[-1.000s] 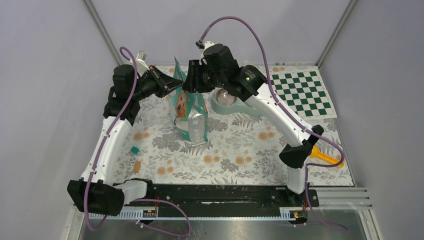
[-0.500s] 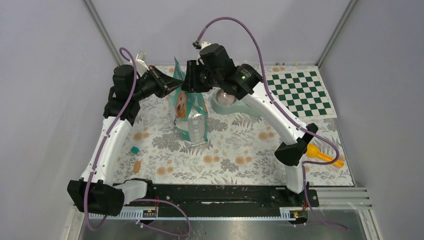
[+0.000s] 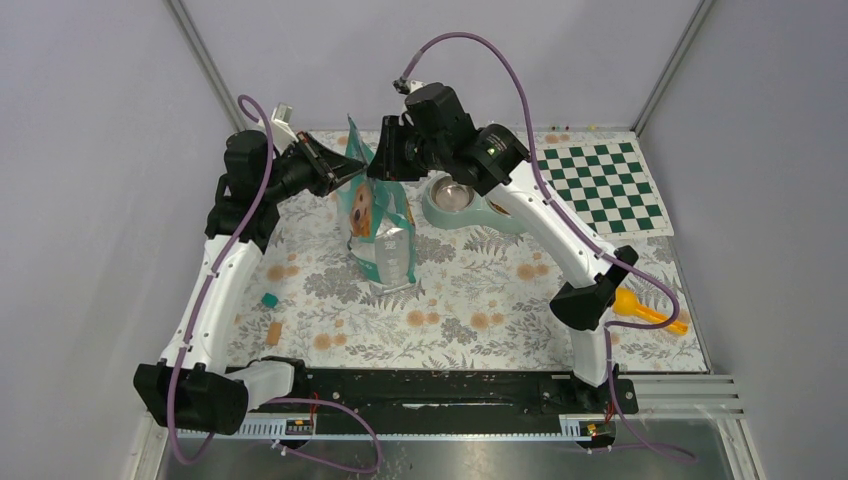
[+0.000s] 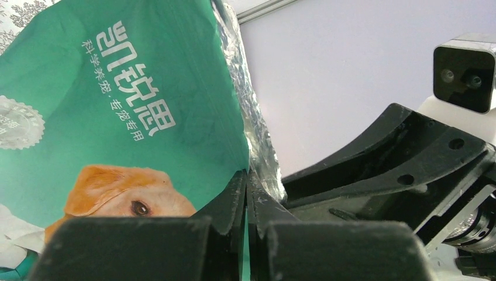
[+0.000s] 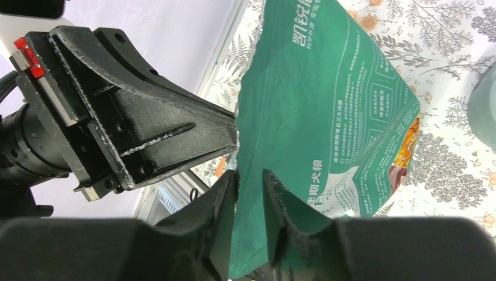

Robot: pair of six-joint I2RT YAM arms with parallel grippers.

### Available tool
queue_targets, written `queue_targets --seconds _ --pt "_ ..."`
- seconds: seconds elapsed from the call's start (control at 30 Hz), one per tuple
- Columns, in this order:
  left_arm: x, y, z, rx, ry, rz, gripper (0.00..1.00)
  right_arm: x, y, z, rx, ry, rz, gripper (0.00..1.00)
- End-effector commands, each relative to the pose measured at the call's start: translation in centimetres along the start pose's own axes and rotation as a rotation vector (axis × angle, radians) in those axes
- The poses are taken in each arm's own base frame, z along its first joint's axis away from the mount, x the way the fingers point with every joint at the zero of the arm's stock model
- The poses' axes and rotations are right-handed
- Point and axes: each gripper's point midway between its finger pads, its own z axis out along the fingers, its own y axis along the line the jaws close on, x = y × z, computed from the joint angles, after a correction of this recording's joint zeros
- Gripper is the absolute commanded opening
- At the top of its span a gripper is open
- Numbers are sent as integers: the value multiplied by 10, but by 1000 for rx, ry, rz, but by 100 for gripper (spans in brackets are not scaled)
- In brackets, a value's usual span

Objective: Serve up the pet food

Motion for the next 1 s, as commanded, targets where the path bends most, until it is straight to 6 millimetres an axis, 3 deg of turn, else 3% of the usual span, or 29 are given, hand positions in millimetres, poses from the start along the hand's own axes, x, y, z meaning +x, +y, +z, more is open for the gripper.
queue_targets --seconds 0.0,0.47,0.53,0.63,0.97 --pt "-8 -29 -13 76 -50 87 0 -6 6 -7 -33 -7 9 26" --pt "-12 -35 -11 102 -50 79 0 14 -16 6 28 66 -110 35" --pt "-12 -35 -10 101 -49 82 0 13 -18 5 35 63 -134 29" --pt "-13 -34 -11 89 -50 92 0 7 -26 1 82 42 -170 0" --pt "-17 -5 -23 -77 -86 175 0 -29 -46 -24 230 -107 -259 0"
